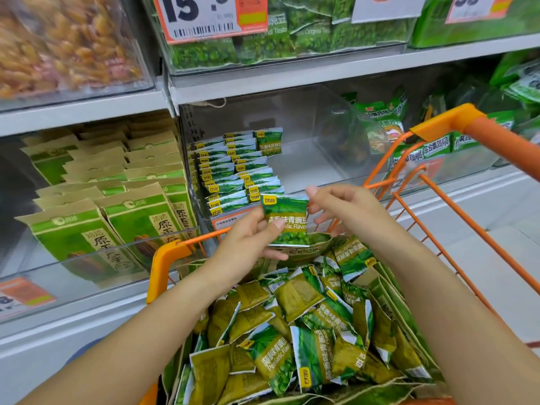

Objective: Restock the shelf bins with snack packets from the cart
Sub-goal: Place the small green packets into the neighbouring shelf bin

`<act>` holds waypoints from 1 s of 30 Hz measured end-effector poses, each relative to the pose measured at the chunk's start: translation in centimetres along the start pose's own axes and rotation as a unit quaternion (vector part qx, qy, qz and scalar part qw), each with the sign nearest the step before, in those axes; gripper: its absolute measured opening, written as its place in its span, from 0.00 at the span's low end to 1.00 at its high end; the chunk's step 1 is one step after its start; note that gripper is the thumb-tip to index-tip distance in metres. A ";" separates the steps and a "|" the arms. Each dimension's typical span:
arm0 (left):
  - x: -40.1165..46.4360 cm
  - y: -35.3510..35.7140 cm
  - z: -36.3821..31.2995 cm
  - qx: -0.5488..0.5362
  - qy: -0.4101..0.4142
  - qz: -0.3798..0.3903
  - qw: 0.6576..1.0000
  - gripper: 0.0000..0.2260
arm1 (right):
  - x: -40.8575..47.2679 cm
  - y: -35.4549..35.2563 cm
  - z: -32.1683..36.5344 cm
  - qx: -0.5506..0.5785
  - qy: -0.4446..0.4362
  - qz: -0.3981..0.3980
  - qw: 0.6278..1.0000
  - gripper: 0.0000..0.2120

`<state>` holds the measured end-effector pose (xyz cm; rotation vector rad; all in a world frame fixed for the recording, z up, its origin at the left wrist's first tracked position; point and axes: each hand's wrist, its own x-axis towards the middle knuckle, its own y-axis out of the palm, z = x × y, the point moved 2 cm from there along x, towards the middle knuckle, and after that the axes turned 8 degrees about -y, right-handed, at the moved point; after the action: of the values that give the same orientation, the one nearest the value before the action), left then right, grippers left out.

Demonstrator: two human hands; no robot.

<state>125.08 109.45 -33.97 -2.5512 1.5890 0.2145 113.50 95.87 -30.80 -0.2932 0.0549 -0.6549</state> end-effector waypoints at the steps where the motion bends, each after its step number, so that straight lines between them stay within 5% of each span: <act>1: 0.1 -0.1 0.1 -0.003 0.003 0.001 1.000 0.09 | -0.1 0.4 -0.1 0.003 0.003 0.030 1.000 0.11; 5: -0.1 -0.2 0.1 -0.008 0.001 -0.004 1.000 0.08 | -0.1 1.7 -0.7 0.000 -0.028 0.081 0.996 0.08; 12: 0.0 -0.3 -0.7 0.016 0.026 -0.080 0.996 0.20 | 0.4 1.6 -0.7 0.020 -0.089 0.031 0.995 0.14; 17: 0.4 -1.0 -1.2 0.030 0.042 -0.082 0.995 0.25 | 0.3 1.5 -0.1 0.046 -0.108 0.024 0.993 0.08; 21: 1.6 -0.4 -3.1 0.111 0.035 -0.055 0.992 0.05 | -0.4 1.3 -0.1 -0.170 -0.190 -0.067 0.964 0.07; 22: 2.0 -0.5 -3.8 0.129 0.040 -0.069 0.989 0.06 | -0.5 1.2 -0.1 -0.225 -0.200 -0.083 0.950 0.03; 26: 4.9 -2.4 -6.2 0.054 0.057 -0.180 0.981 0.06 | 0.3 0.4 -1.8 -0.343 -0.144 -0.072 0.925 0.26; 30: 11.1 -3.9 -6.4 0.116 0.024 -0.232 0.966 0.14 | 1.0 0.6 -4.3 -0.469 -0.123 -0.045 0.873 0.28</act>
<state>133.81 100.21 -29.64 -2.6583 0.9177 -0.0787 113.98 94.63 -35.07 -1.3279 0.1152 -0.6407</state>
